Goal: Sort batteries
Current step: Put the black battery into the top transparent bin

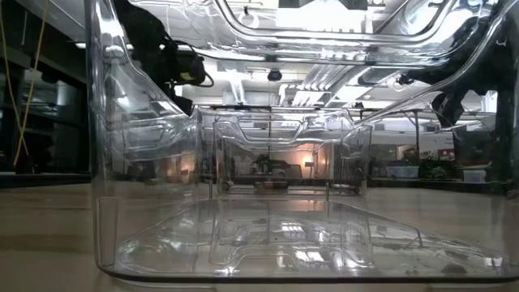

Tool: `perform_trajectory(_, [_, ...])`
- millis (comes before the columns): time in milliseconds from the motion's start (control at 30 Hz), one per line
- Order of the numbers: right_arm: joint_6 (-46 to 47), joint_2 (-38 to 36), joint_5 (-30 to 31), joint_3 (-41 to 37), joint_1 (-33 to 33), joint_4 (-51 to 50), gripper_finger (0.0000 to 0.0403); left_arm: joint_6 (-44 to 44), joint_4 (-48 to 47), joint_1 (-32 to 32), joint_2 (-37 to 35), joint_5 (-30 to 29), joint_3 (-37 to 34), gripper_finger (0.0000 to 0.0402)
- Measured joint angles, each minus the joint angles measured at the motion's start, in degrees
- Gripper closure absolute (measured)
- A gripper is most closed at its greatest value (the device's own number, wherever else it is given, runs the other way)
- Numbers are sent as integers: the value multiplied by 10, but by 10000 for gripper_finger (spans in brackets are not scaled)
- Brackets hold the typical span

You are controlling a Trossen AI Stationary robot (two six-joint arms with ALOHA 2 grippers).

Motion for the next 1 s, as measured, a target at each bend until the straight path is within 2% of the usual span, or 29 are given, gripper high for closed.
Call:
perform_trajectory(133, [0,0,0,0,0,0,402,-21,81,-58,-28,-5,-80,231])
perform_trajectory(200, [0,0,0,0,0,0,402,-43,100,-62,-28,-6,-105,231])
perform_trajectory(333, [0,0,0,0,0,0,402,-69,98,-12,-13,26,-106,231])
perform_trajectory(433, [0,0,0,0,0,0,402,-60,86,29,3,29,-95,231])
perform_trajectory(600, [0,0,0,0,0,0,402,-38,101,70,27,-2,-89,231])
perform_trajectory(867, [0,0,0,0,0,0,402,-23,127,101,100,26,-84,232])
perform_trajectory(1000, [0,0,0,0,0,0,402,-15,156,101,106,26,-85,238])
